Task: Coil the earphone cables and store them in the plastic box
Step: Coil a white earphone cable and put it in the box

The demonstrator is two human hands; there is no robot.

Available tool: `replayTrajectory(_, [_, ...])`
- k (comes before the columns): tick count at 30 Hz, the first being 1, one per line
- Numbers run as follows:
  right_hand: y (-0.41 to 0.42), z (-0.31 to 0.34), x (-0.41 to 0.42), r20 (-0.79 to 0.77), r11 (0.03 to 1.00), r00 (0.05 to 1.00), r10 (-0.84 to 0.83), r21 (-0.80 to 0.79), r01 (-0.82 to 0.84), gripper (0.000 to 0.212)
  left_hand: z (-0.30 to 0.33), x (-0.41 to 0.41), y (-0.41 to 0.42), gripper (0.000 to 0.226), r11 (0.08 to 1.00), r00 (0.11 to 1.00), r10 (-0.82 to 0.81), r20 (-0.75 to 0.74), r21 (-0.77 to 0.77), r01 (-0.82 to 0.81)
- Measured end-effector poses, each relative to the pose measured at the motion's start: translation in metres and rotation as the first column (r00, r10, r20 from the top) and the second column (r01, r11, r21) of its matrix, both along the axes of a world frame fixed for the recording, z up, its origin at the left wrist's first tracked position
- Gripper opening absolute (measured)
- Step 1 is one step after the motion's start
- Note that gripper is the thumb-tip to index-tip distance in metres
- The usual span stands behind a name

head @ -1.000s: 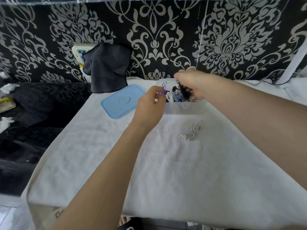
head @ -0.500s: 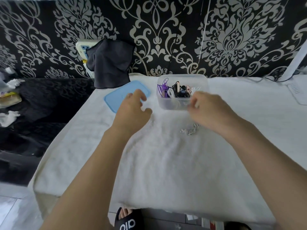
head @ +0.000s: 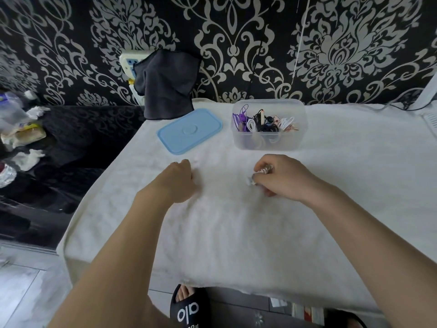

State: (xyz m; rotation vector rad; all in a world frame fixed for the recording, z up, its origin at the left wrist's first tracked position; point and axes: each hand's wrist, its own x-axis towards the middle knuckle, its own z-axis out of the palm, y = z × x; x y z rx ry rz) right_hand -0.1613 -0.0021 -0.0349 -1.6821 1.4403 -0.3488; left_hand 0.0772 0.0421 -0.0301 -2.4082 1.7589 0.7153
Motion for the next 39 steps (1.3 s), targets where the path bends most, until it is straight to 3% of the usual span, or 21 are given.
replayTrajectory(1, [0.0, 0.0, 0.001, 0.087, 0.998, 0.996, -0.005, 0.063, -0.001, 0.021, -0.001, 0.003, 0.0, 0.01, 1.0, 1.0, -0.005, -0.011, -0.026, 0.004])
replayTrajectory(3, [0.001, -0.002, 0.004, 0.105, 0.996, 0.994, 0.02, 0.085, -0.029, 0.032, 0.0, 0.003, 0.001, 0.003, 0.996, 0.999, -0.003, -0.048, -0.084, -0.001])
replayTrajectory(6, [0.005, -0.007, 0.007, -0.189, 0.983, 0.975, 0.113, -0.123, -0.137, 0.035, 0.004, -0.004, 0.001, 0.003, 0.979, 0.983, -0.007, -0.181, -0.204, -0.03])
replayTrajectory(9, [0.009, -0.013, 0.008, -0.255, 0.954, 0.955, 0.153, -0.213, -0.21, 0.033, 0.01, -0.015, 0.003, 0.005, 0.962, 0.917, -0.056, -0.395, -0.267, -0.056])
replayTrajectory(14, [0.007, -0.008, 0.009, -0.1, 0.957, 0.979, 0.18, -0.211, -0.198, 0.024, 0.011, -0.034, 0.002, 0.008, 0.968, 0.81, -0.12, -0.574, -0.249, -0.033])
replayTrajectory(17, [0.005, -0.008, 0.006, 0.093, 0.987, 0.985, 0.143, -0.081, -0.136, 0.026, 0.007, -0.039, 0.001, 0.012, 0.975, 0.788, -0.12, -0.603, -0.222, -0.022])
replayTrajectory(22, [0.003, -0.008, 0.006, 0.206, 0.996, 0.975, 0.084, -0.019, -0.082, 0.028, 0.001, -0.039, -0.002, 0.011, 0.987, 0.777, -0.064, -0.626, -0.153, -0.042])
replayTrajectory(25, [0.006, -0.005, 0.008, 0.282, 0.995, 0.955, 0.088, 0.03, -0.1, 0.024, -0.002, -0.041, -0.003, 0.014, 0.993, 0.709, -0.01, -0.705, -0.087, -0.073])
replayTrajectory(30, [0.006, -0.003, 0.007, 0.324, 0.995, 0.943, 0.078, 0.035, -0.095, 0.023, 0.001, -0.038, -0.004, 0.023, 0.989, 0.577, 0.001, -0.817, -0.084, -0.12])
replayTrajectory(39, [0.009, 0.001, 0.009, 0.375, 0.997, 0.924, 0.074, -0.016, -0.073, 0.019, -0.001, -0.032, -0.005, 0.019, 0.984, 0.568, -0.011, -0.823, -0.111, -0.142])
